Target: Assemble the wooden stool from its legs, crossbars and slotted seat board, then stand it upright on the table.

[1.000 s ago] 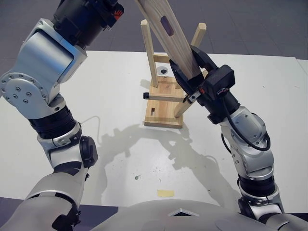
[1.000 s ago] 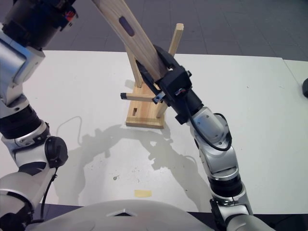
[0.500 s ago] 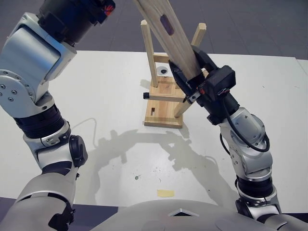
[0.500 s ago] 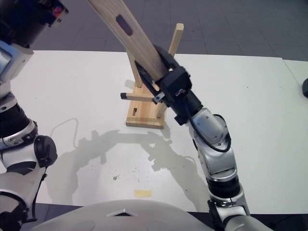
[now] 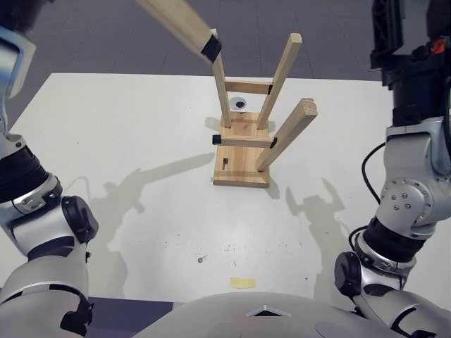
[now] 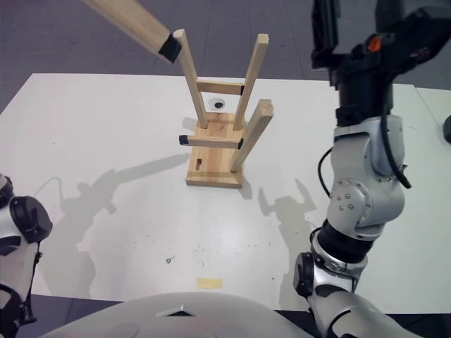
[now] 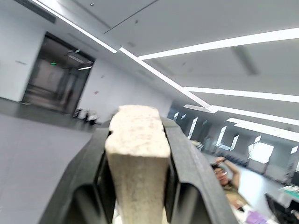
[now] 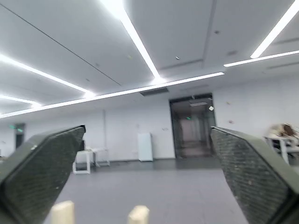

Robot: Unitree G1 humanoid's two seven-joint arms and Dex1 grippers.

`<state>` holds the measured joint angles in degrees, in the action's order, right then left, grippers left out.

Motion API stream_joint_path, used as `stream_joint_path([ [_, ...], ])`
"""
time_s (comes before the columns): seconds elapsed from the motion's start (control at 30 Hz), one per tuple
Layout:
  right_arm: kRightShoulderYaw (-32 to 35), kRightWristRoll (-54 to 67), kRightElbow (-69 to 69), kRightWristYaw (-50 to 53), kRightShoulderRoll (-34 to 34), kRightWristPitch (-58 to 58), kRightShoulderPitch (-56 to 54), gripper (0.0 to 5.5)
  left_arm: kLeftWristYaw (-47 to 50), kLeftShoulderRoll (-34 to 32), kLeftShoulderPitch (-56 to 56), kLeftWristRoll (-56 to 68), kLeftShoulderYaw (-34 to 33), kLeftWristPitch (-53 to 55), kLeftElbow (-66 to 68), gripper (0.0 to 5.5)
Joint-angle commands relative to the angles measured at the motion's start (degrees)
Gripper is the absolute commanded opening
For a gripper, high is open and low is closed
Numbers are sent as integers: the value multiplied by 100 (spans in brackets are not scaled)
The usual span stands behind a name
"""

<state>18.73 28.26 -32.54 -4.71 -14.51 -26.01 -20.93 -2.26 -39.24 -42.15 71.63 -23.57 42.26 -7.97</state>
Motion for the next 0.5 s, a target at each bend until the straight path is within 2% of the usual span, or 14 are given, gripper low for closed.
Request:
stream_joint_path([
  [0.03,-351,-205,34,-86,-77,-283,821,540,-269,-193,717,-644,126,117,-201,102],
  [0.17,-855,24,-336,-550,-70,-269,1191,540,-419,-33,976,-1127,329,52,-202,102],
  [0.33,-1088,343,-538,-863,-60,-276,1233,540,-631,218,931,-1563,570,-13,-204,102],
  [0.4,-1004,369,-496,-903,-125,-220,1146,540,-710,255,927,-1666,569,-9,-199,102],
  [0.5,-476,807,-284,-876,-174,-179,726,540,-773,300,936,-1803,507,-7,-149,102],
])
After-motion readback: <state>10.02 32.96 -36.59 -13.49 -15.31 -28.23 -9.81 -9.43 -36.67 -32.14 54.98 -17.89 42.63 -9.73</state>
